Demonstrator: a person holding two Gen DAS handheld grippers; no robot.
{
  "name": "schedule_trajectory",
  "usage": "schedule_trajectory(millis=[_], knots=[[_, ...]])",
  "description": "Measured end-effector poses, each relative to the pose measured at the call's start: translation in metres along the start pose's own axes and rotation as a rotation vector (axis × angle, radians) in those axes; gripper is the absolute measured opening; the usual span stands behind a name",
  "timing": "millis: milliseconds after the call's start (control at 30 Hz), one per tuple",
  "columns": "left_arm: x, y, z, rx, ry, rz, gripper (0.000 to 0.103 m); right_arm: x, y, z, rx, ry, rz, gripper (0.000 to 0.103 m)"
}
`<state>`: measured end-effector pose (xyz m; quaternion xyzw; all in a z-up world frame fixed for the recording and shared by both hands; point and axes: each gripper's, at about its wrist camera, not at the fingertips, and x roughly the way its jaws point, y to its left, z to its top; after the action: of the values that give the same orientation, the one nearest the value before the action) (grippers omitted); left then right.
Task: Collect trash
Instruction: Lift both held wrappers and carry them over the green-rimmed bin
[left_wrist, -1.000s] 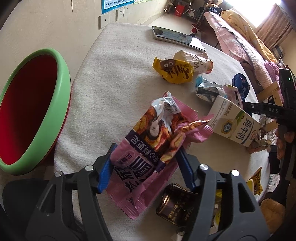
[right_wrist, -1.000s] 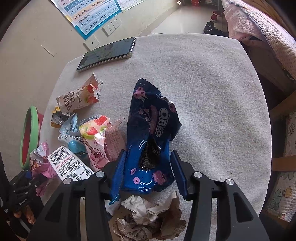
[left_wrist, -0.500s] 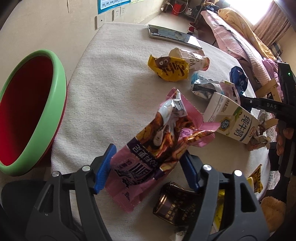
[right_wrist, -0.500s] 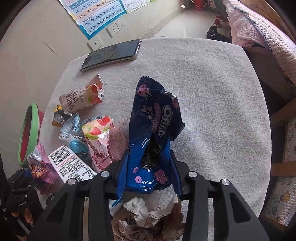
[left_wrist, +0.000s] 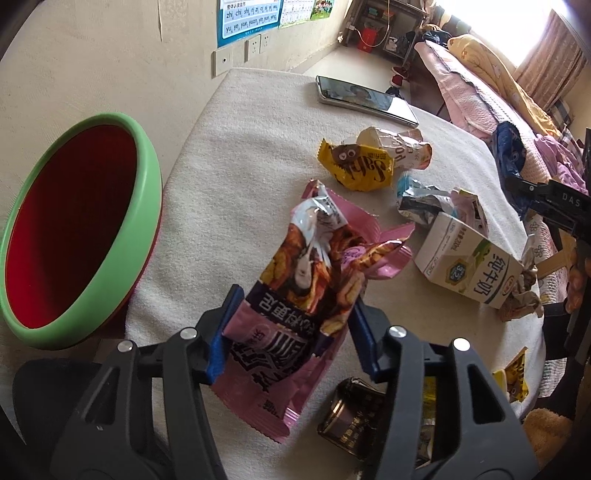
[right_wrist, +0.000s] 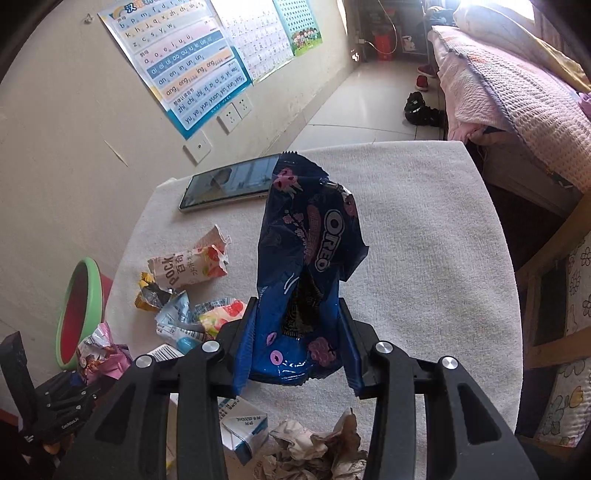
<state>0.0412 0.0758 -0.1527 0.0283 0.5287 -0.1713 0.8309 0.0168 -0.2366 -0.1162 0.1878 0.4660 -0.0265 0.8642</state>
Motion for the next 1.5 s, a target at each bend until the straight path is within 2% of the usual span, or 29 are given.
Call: schedule_trajectory(millis=[133,600,933,1133,1500], knots=[[-0.002,0.001,0.002,-0.005,-0.018,0.008,0.053,-0.008,0.021,0.0,-0.064,-0.032,0.035,0.039],[-0.014,0.012,0.002,-0.044,-0.054,0.017,0.053,0.001,0.105,-0.035,-0.31,0.001,0.137,0.039],[-0.042,0.036,0.013,-0.123,-0.14,0.06,0.053,-0.019,0.148,-0.042,-0.387,-0.03,0.228,0.04],[-0.054,0.054,0.014,-0.168,-0.165,0.1,0.053,-0.016,0.163,-0.044,-0.399,0.002,0.242,0.041],[-0.066,0.075,0.009,-0.215,-0.188,0.128,0.053,-0.018,0.186,-0.043,-0.435,0.009,0.258,0.041]])
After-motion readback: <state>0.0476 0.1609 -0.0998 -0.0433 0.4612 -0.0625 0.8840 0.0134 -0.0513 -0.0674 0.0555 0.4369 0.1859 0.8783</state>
